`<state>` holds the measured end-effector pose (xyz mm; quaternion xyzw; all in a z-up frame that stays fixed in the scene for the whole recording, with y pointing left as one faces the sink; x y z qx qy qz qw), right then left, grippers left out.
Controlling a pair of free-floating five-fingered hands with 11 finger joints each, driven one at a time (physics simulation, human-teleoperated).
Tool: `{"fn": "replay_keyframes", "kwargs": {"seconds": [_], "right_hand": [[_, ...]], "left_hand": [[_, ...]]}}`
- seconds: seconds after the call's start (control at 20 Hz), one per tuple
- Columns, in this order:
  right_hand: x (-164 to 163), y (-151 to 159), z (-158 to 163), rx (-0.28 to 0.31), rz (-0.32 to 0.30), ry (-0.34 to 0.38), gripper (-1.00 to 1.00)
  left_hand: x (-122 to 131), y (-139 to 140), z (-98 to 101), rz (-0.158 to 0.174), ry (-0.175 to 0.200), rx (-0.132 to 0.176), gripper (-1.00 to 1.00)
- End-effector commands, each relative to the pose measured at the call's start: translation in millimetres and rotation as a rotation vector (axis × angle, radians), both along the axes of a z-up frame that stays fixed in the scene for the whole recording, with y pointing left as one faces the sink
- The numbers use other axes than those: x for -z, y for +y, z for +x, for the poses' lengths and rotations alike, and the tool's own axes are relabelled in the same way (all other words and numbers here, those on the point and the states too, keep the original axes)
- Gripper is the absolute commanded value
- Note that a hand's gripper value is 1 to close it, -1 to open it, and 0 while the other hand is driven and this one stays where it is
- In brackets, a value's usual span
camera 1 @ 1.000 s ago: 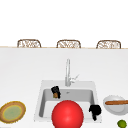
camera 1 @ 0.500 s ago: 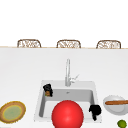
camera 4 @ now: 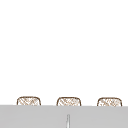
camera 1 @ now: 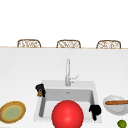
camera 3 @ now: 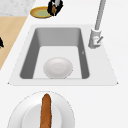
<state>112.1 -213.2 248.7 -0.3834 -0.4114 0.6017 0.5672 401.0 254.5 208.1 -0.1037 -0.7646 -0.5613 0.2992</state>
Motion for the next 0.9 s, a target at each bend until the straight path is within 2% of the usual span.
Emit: {"fn": "replay_keyframes", "kwargs": {"seconds": [0.0,0.45,0.85], "right_hand": [[0,0,0,0.000,0.000,0.000,0.00],[0,0,0,0.000,0.000,0.000,0.00],[0,0,0,0.000,0.000,0.000,0.00]], "left_hand": [[-11,24,-13.4,0.031,0.000,0.008,1.00],[-29,84,-46.9,0.033,-0.006,0.008,1.00],[-28,138,-74.2,0.040,-0.030,0.016,1.00]]}}
